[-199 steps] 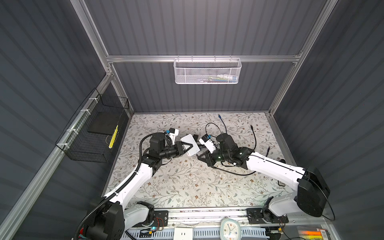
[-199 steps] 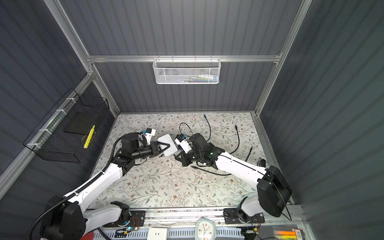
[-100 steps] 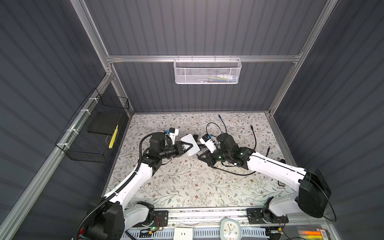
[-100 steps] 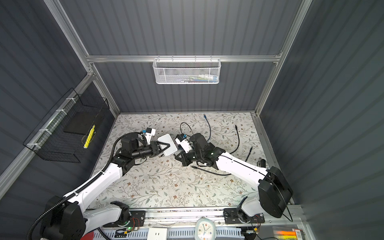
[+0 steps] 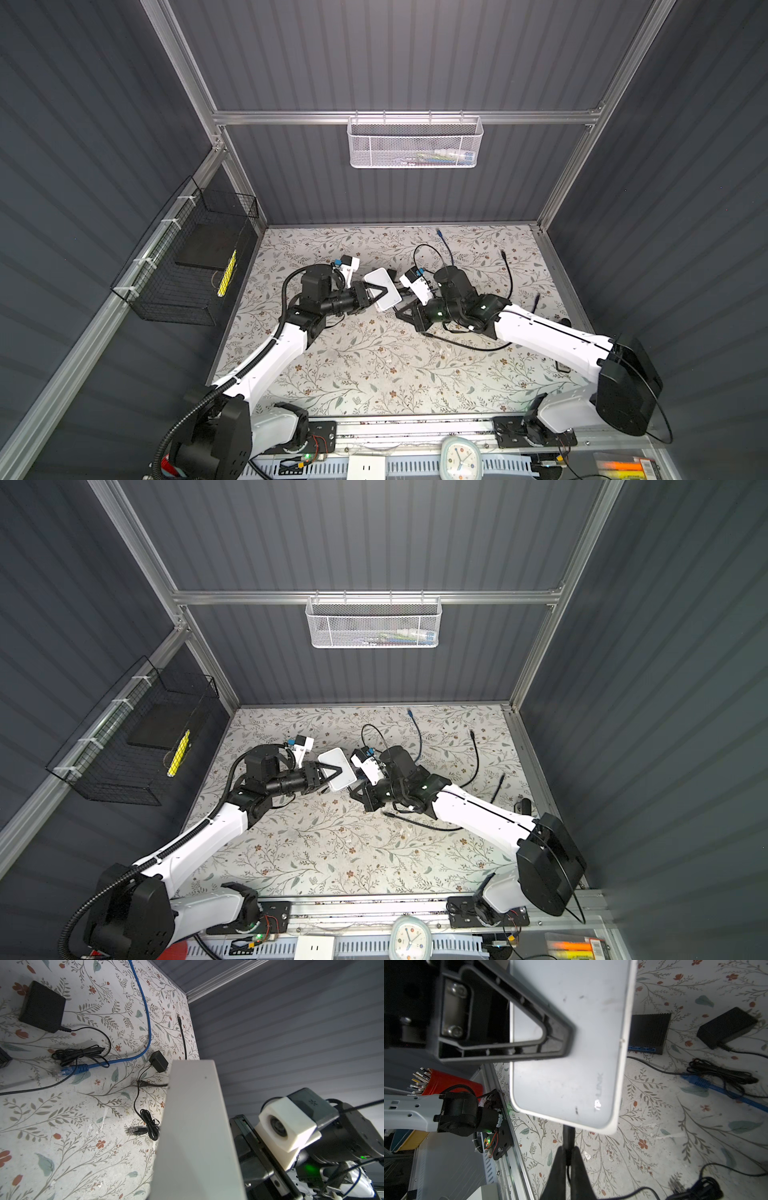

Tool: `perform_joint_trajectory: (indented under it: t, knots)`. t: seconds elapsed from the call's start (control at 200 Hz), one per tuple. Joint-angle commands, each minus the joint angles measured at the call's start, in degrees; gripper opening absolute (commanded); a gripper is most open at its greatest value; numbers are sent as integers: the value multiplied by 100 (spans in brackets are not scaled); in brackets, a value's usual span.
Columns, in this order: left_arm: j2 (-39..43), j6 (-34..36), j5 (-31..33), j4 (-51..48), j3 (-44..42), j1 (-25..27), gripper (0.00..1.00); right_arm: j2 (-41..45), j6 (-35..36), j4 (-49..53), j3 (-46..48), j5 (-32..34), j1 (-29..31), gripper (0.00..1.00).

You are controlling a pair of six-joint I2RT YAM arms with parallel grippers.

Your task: Insert the plug into the switch port

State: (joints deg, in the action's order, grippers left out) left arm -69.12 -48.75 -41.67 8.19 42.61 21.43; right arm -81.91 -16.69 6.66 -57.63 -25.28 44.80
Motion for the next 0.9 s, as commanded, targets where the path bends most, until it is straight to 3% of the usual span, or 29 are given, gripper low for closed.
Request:
perform_joint_trajectory:
  t: [0.0,0.37,0.895]
  knots:
    - [79,-18,-451,-201,100,89,0,-29,-37,-517,-166,119,-16,0]
    - [204,529,-774,-876,91,195,0,-189,-78,-692,-500,224,-19,0]
    - [251,496,-870,-768,-148,221,0,18,-190,-1414,-307,535,-43,0]
